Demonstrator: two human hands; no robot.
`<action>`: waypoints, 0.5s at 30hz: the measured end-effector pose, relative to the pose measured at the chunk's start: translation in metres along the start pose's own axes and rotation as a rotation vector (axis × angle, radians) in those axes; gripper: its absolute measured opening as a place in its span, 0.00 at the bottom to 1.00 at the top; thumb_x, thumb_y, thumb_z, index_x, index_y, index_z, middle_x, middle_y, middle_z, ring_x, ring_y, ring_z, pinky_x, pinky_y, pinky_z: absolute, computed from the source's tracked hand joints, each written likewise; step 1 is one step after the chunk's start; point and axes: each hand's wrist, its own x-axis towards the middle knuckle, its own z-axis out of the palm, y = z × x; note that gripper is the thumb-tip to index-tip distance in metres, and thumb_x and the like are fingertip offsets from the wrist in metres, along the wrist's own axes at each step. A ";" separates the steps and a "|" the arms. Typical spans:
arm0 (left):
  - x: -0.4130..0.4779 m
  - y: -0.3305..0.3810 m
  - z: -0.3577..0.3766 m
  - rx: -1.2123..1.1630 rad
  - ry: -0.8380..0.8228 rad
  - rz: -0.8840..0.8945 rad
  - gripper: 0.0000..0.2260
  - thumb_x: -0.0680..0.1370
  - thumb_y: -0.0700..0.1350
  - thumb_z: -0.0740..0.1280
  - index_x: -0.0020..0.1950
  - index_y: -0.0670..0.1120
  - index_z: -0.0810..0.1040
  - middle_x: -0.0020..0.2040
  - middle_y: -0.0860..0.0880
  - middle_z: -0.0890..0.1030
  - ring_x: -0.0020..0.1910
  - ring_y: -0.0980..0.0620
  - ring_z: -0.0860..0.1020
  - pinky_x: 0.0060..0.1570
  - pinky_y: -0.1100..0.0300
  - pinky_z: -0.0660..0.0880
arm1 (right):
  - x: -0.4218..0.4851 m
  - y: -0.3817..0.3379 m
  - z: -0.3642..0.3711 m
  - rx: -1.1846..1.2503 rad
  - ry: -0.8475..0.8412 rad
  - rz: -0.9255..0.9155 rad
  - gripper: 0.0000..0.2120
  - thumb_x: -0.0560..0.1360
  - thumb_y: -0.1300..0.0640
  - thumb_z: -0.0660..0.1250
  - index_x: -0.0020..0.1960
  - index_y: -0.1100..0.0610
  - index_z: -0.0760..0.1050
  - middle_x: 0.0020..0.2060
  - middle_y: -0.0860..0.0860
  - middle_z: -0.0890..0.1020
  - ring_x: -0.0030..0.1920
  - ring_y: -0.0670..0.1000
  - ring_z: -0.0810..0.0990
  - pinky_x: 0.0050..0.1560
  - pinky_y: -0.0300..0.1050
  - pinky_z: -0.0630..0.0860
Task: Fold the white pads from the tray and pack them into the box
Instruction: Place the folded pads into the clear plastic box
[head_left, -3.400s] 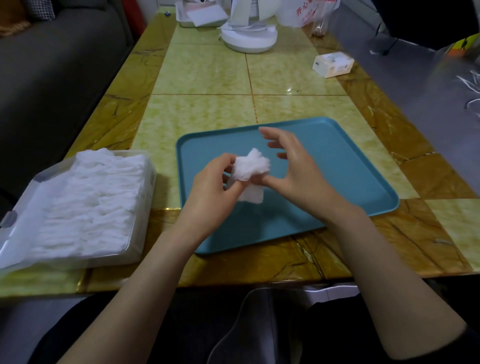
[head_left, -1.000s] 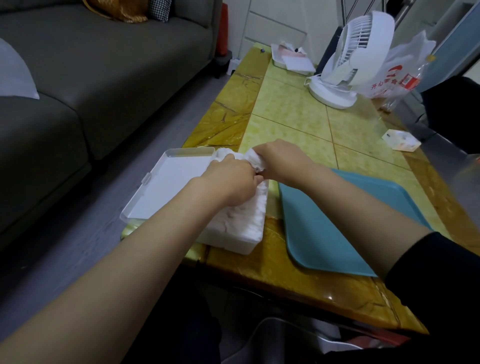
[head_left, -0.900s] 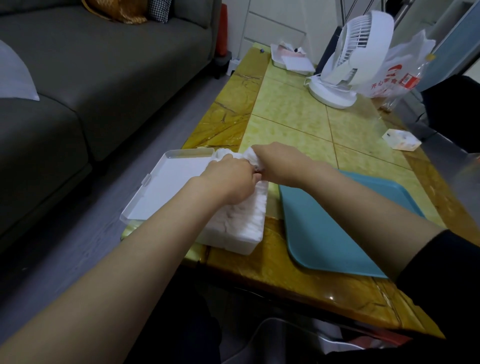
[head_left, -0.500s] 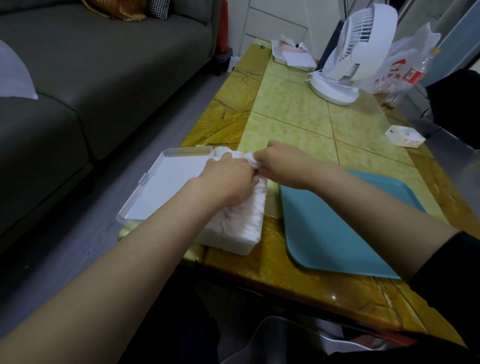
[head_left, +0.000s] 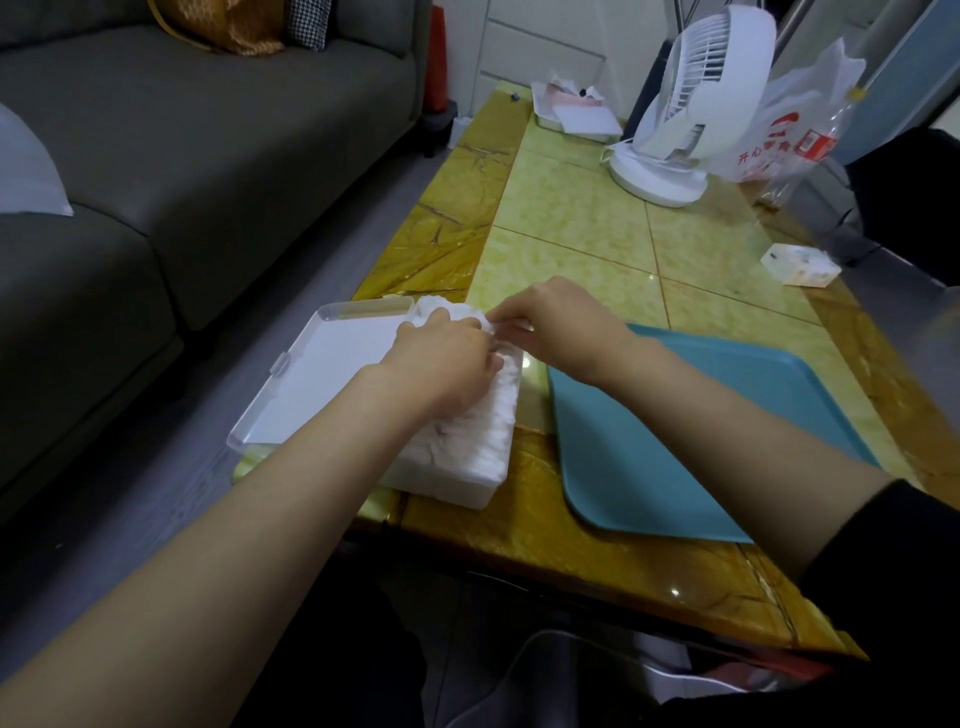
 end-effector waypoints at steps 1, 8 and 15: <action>0.000 0.001 0.001 0.012 -0.002 0.001 0.19 0.83 0.52 0.49 0.72 0.50 0.67 0.67 0.49 0.69 0.69 0.44 0.62 0.61 0.46 0.63 | 0.003 -0.002 0.002 -0.045 -0.022 0.003 0.09 0.74 0.60 0.64 0.44 0.64 0.80 0.36 0.61 0.81 0.40 0.61 0.77 0.38 0.53 0.72; 0.001 0.001 0.002 0.035 0.019 -0.022 0.19 0.84 0.51 0.49 0.72 0.50 0.67 0.65 0.48 0.70 0.67 0.44 0.63 0.60 0.46 0.64 | 0.013 -0.013 0.010 -0.142 -0.099 0.139 0.09 0.73 0.61 0.63 0.40 0.58 0.81 0.33 0.56 0.78 0.36 0.57 0.71 0.33 0.45 0.64; -0.035 -0.011 0.009 -0.140 0.272 -0.003 0.14 0.82 0.45 0.55 0.67 0.46 0.71 0.66 0.46 0.71 0.66 0.45 0.67 0.60 0.49 0.66 | -0.023 -0.017 0.020 0.129 -0.024 0.164 0.14 0.75 0.68 0.58 0.59 0.60 0.73 0.57 0.58 0.73 0.58 0.57 0.72 0.56 0.51 0.71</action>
